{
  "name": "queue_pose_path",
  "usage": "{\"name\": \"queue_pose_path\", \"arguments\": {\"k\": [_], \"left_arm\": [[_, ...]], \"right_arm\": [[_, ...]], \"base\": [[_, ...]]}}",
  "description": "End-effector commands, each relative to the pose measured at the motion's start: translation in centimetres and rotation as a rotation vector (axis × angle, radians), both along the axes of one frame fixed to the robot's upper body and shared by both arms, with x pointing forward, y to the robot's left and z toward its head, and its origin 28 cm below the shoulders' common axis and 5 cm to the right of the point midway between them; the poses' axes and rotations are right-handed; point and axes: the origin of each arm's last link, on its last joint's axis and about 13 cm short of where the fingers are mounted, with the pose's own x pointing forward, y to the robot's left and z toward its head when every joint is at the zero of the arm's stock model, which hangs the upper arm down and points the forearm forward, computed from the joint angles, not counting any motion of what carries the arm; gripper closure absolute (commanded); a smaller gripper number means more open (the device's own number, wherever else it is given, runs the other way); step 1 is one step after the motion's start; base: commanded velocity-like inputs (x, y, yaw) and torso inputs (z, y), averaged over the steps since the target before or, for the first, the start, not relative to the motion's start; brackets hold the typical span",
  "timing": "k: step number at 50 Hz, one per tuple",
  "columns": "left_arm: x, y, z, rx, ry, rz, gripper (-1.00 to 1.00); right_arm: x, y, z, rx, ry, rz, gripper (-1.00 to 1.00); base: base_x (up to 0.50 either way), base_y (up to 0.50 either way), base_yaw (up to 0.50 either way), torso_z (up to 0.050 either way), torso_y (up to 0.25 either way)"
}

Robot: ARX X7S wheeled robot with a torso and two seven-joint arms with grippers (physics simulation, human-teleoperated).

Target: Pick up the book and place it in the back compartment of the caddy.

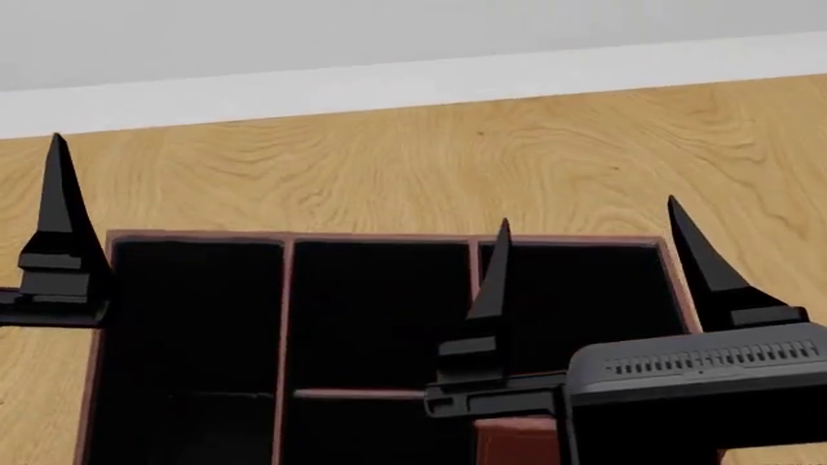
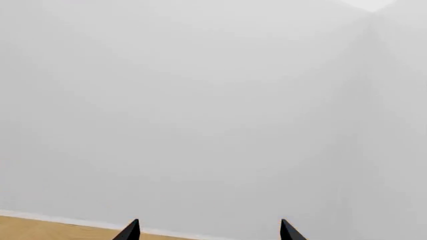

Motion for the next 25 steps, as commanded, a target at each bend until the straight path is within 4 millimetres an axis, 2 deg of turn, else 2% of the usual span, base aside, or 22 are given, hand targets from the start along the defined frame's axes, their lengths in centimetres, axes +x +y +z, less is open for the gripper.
{"name": "queue_pose_path", "arguments": {"k": [1,8,14,25], "left_arm": [[-0.01,-0.04,-0.03,-0.003,0.000,0.003,-1.00],[-0.04,-0.01,0.00,-0.002,0.001,0.003,-1.00],[-0.08,0.04,0.09,-0.004,-0.002,0.006,-1.00],[0.00,-0.02,0.09,0.001,0.004,0.034,-1.00]], "right_arm": [[-0.12,-0.03,0.12,0.017,-0.004,-0.001,-1.00],[-0.06,0.08,0.17,-0.002,0.007,-0.017,-1.00],[-0.09,0.15,0.21,-0.004,0.000,-0.016,-1.00],[0.03,0.11,0.14,0.002,0.000,-0.008,-1.00]], "base": [[0.00,0.00,0.00,0.000,0.000],[0.00,0.00,0.00,0.000,0.000],[0.46,-0.08,0.00,0.000,0.000],[-0.01,0.00,0.00,0.000,0.001]]}}
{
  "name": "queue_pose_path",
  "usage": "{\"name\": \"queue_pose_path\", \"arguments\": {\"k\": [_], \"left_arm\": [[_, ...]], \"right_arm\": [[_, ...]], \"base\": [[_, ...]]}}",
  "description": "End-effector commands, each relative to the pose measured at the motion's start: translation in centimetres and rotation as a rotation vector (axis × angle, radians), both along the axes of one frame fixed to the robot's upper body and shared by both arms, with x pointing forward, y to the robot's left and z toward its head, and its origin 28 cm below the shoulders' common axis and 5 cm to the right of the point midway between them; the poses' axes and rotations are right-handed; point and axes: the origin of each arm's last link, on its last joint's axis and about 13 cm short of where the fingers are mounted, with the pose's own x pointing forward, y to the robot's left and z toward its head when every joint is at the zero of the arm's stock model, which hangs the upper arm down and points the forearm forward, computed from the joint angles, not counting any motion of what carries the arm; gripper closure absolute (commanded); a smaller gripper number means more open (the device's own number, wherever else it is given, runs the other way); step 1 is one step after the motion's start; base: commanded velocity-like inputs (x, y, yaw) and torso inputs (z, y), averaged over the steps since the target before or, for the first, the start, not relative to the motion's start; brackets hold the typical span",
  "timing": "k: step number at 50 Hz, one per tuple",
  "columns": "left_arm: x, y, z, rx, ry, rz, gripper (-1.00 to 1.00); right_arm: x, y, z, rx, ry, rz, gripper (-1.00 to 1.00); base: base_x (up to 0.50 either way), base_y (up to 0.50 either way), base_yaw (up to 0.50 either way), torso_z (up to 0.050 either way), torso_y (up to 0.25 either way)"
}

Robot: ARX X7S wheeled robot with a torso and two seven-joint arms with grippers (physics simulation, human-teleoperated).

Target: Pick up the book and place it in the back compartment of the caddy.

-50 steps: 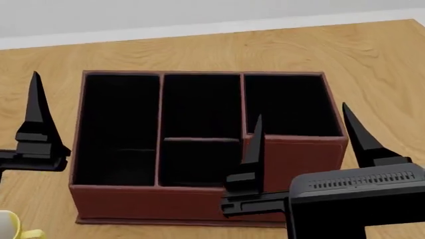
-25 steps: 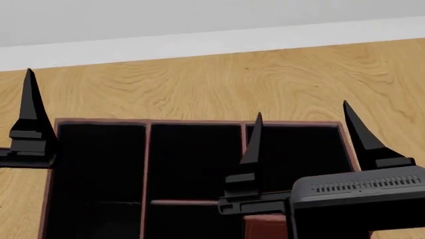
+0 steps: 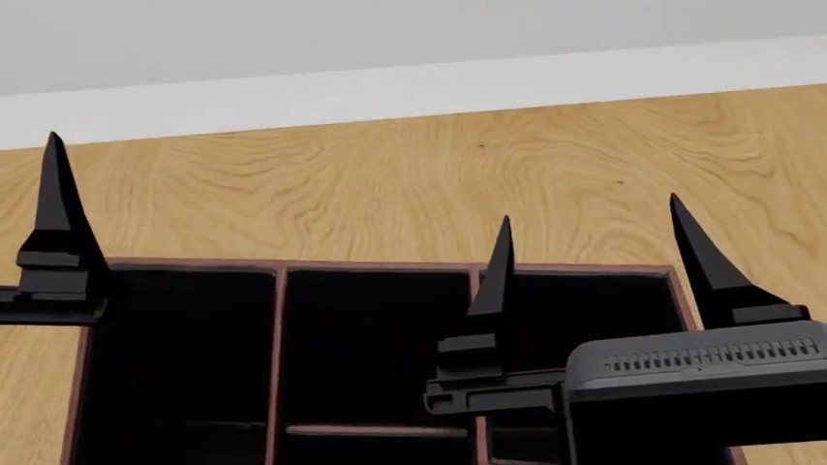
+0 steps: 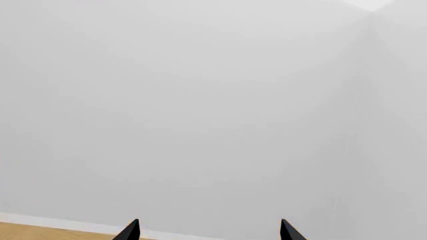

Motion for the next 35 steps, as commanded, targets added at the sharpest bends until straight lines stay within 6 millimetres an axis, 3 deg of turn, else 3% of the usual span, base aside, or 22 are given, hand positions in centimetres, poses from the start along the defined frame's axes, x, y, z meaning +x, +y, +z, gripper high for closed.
{"name": "queue_pose_path", "arguments": {"k": [1,10,19,27,35], "left_arm": [[0.0,0.0,0.1,0.001,0.000,0.028,-1.00],[-0.3,0.6,1.3,-0.001,0.019,0.190,-1.00],[0.8,3.3,6.4,-0.108,0.095,0.280,-1.00],[4.3,6.7,9.8,-0.158,0.222,0.441,-1.00],[9.5,11.9,13.6,-0.310,0.302,0.609,-1.00]], "right_arm": [[0.1,0.0,0.0,0.004,-0.001,0.002,-1.00],[-0.2,-0.2,0.2,0.014,-0.011,0.003,-1.00],[-0.5,-0.3,0.3,0.026,-0.023,0.012,-1.00],[-0.6,-0.1,0.4,0.023,-0.024,0.019,-1.00],[-0.5,-0.1,0.3,0.024,-0.023,0.018,-1.00]], "base": [[0.00,0.00,0.00,0.000,0.000],[0.00,0.00,0.00,0.000,0.000],[0.00,0.00,0.00,0.000,0.000],[0.00,0.00,0.00,0.000,0.000],[0.00,0.00,0.00,0.000,0.000]]}}
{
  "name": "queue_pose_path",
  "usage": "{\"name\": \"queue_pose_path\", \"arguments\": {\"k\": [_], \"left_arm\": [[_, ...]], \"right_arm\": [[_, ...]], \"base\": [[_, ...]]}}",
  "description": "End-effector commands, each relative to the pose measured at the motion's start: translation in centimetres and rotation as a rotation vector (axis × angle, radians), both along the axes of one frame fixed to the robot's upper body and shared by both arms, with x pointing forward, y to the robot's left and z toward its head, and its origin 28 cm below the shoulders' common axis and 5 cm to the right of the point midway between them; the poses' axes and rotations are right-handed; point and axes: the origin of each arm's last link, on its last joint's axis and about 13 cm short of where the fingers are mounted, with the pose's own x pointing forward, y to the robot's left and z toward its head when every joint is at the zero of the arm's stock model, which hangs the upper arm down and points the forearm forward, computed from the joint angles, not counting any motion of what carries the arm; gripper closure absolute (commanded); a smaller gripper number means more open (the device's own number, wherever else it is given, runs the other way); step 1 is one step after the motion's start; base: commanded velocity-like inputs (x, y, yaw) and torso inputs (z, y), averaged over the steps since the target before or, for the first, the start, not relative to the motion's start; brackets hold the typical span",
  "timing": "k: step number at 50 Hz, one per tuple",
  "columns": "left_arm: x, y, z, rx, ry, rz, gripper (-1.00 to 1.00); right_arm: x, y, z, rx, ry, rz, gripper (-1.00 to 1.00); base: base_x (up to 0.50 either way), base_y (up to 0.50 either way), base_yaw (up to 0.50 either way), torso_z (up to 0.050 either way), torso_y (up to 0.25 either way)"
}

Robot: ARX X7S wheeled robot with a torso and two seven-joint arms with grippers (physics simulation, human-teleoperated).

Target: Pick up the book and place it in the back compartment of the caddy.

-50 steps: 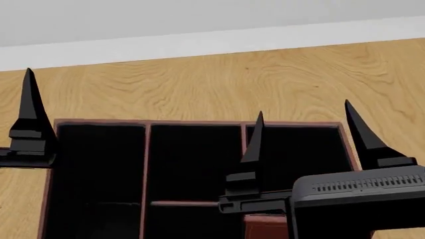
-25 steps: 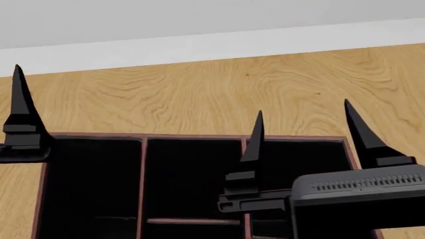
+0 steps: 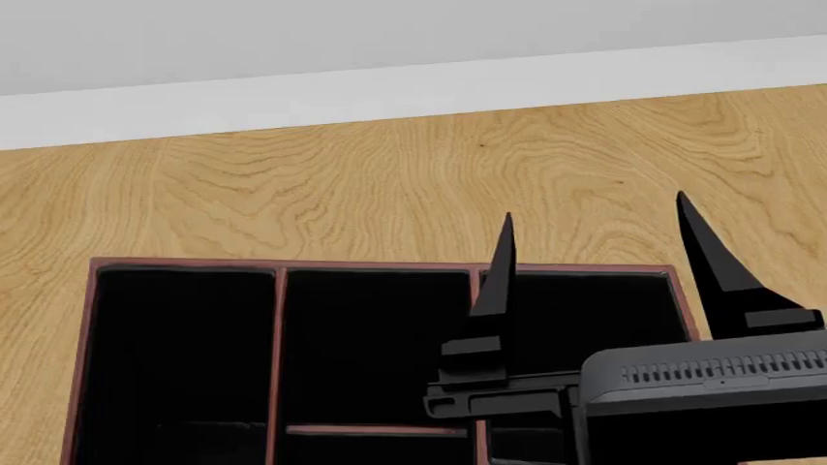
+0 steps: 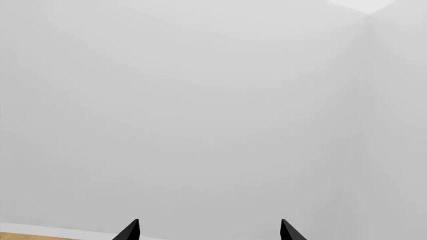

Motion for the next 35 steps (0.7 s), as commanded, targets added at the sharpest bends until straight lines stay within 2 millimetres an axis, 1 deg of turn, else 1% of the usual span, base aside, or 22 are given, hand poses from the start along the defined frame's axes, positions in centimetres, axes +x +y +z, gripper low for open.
{"name": "queue_pose_path", "arguments": {"k": [1,3,4,5,7,10,17,22,26,27,31,35], "left_arm": [[4.4,5.7,5.0,-0.174,0.091,0.202,-1.00],[5.0,6.7,6.1,-0.205,0.103,0.235,-1.00],[5.1,6.8,6.0,-0.201,0.102,0.242,-1.00],[5.3,7.1,6.5,-0.207,0.101,0.255,-1.00],[5.9,7.8,6.8,-0.206,0.107,0.282,-1.00],[6.3,8.3,7.2,-0.206,0.111,0.305,-1.00],[7.2,9.3,8.9,-0.209,0.122,0.337,-1.00],[7.7,10.2,9.8,-0.216,0.137,0.370,-1.00],[8.3,10.9,10.0,-0.217,0.181,0.389,-1.00],[8.2,11.1,9.9,-0.213,0.193,0.416,-1.00],[8.0,11.2,9.8,-0.233,0.229,0.429,-1.00],[7.8,11.4,9.5,-0.246,0.276,0.447,-1.00]], "right_arm": [[0.0,0.0,0.0,0.002,-0.002,0.000,-1.00],[0.0,-0.1,-0.1,0.003,-0.002,-0.003,-1.00],[0.0,-0.1,-0.1,0.003,-0.001,-0.004,-1.00],[0.1,-0.1,-0.1,0.003,-0.001,-0.004,-1.00],[0.1,-0.1,-0.1,0.002,0.001,-0.005,-1.00],[0.1,-0.1,-0.2,0.002,0.001,-0.006,-1.00],[0.1,-0.2,-0.2,0.004,-0.001,-0.013,-1.00],[0.0,-0.3,-0.2,0.012,-0.003,-0.018,-1.00],[-0.3,-0.2,-0.1,-0.007,-0.027,0.013,-1.00],[-0.4,-0.3,-0.2,-0.004,-0.025,0.008,-1.00],[-0.3,-0.4,-0.5,-0.006,-0.029,0.022,-1.00],[-0.3,-0.6,-0.2,-0.003,-0.045,0.024,-1.00]], "base": [[0.00,0.00,0.00,0.000,0.000],[0.00,0.00,0.00,0.000,0.000],[0.00,0.00,0.00,0.000,0.000],[0.00,0.00,0.00,0.000,0.000],[0.00,0.00,0.00,0.000,0.000],[0.00,0.00,0.00,0.000,0.000],[0.00,0.00,0.00,0.000,0.000],[0.00,0.00,0.00,0.000,0.000],[0.00,0.00,0.00,0.000,0.000],[0.00,0.00,0.00,0.000,0.000],[0.00,0.00,0.00,0.000,0.000],[0.00,0.00,0.00,0.000,0.000]]}}
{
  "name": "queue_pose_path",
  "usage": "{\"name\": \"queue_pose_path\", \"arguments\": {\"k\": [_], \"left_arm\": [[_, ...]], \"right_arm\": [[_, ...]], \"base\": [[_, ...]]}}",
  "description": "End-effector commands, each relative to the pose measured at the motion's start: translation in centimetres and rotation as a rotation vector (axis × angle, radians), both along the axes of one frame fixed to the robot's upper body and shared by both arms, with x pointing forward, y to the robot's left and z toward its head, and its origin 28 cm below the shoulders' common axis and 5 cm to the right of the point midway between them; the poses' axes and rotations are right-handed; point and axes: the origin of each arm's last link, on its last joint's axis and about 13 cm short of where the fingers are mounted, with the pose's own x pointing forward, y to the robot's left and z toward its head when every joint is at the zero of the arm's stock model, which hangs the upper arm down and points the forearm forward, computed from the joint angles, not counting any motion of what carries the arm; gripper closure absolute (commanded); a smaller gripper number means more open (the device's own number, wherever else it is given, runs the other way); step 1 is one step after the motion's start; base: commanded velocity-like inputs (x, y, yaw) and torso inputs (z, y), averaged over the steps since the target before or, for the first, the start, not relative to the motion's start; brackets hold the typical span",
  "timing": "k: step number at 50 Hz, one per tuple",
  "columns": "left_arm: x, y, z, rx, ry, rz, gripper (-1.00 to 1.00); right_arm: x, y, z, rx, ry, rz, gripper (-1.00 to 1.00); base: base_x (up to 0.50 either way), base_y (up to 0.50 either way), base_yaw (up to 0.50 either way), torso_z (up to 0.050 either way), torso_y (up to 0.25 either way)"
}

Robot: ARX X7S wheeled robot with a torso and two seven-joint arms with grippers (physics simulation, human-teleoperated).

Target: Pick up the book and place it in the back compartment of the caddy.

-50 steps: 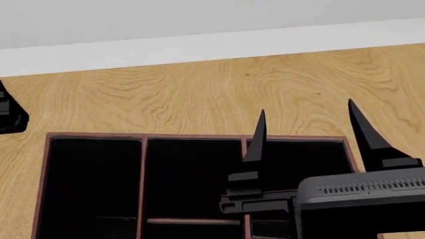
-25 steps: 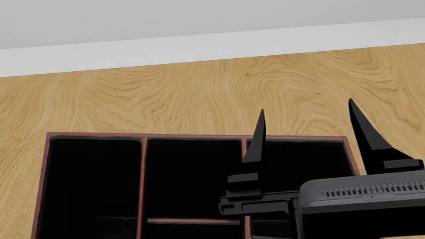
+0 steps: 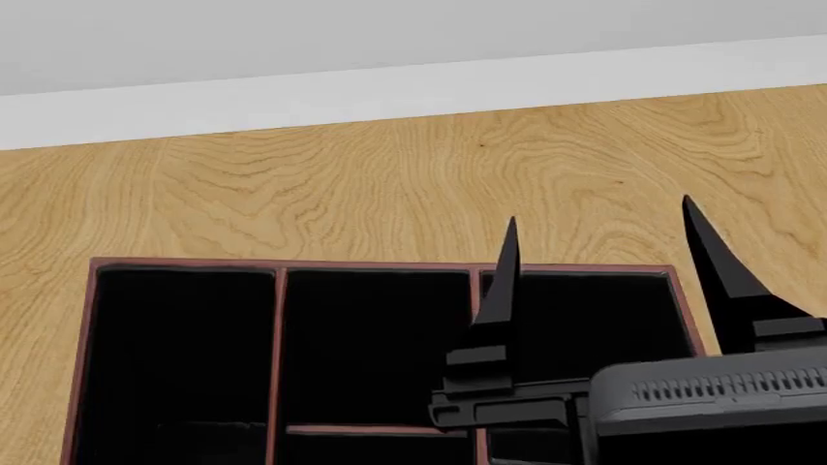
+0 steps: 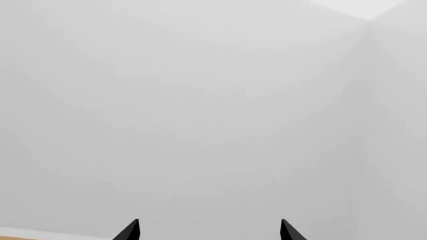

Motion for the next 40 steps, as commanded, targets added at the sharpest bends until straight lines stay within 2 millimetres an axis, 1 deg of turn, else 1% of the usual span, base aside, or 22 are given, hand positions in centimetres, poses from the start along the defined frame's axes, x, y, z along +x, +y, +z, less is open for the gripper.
{"name": "queue_pose_path", "arguments": {"k": [1,5,11,14,18,19,20,21,22,24,27,30,33,40], "left_arm": [[-0.4,1.1,0.1,-0.041,0.101,0.056,-1.00],[-0.6,1.5,-0.6,-0.059,0.155,0.065,-1.00],[-0.7,2.0,-2.8,-0.080,0.252,0.047,-1.00],[-0.8,2.3,-3.9,-0.106,0.300,0.065,-1.00],[-0.9,2.2,-5.4,-0.146,0.375,0.023,-1.00],[-0.9,2.2,-5.7,-0.153,0.391,0.037,-1.00],[-1.0,2.1,-6.2,-0.204,0.396,0.029,-1.00],[-1.0,2.2,-6.4,-0.214,0.396,0.054,-1.00],[-1.1,2.2,-6.7,-0.240,0.408,0.037,-1.00],[-1.2,2.4,-7.3,-0.247,0.439,0.058,-1.00],[-1.3,2.5,-7.7,-0.303,0.422,0.050,-1.00],[-1.3,2.6,-8.9,-0.324,0.456,0.064,-1.00],[-1.4,2.6,-9.4,-0.346,0.461,0.064,-1.00],[-1.6,2.7,-11.4,-0.392,0.506,0.083,-1.00]], "right_arm": [[-0.1,-0.3,0.2,-0.002,-0.026,0.015,-1.00],[0.1,-0.2,0.5,-0.007,-0.026,0.009,-1.00],[0.0,0.0,0.7,-0.016,-0.023,0.000,-1.00],[-0.2,0.1,0.9,-0.021,-0.026,-0.006,-1.00],[-0.4,0.2,1.0,-0.023,-0.021,-0.017,-1.00],[-0.4,0.2,1.0,-0.024,-0.019,-0.019,-1.00],[-0.4,0.2,1.0,-0.024,-0.017,-0.021,-1.00],[-0.4,0.2,1.0,-0.025,-0.016,-0.023,-1.00],[-0.4,0.2,1.1,-0.026,-0.017,-0.024,-1.00],[-0.4,0.1,1.1,-0.028,-0.016,-0.027,-1.00],[-0.3,0.1,1.1,-0.029,-0.015,-0.026,-1.00],[-0.1,0.1,0.9,-0.027,-0.013,-0.023,-1.00],[0.0,0.1,0.9,-0.025,-0.012,-0.022,-1.00],[-0.1,0.1,0.9,-0.019,-0.020,-0.025,-1.00]], "base": [[0.00,0.00,0.00,0.000,0.000],[0.00,0.00,0.00,0.000,0.000],[0.00,0.00,0.00,0.000,0.000],[0.00,0.00,0.00,0.000,0.000],[0.00,0.00,0.00,0.000,0.000],[0.00,0.00,0.00,0.000,0.000],[0.00,0.00,0.00,0.000,0.000],[0.00,0.00,0.00,0.000,0.000],[0.00,0.00,0.00,0.000,0.000],[0.00,0.00,0.00,0.000,0.000],[0.00,0.00,0.00,0.000,0.000],[0.00,0.00,0.00,0.000,0.000],[0.00,0.00,0.00,0.000,0.000],[0.00,0.00,0.00,0.000,0.000]]}}
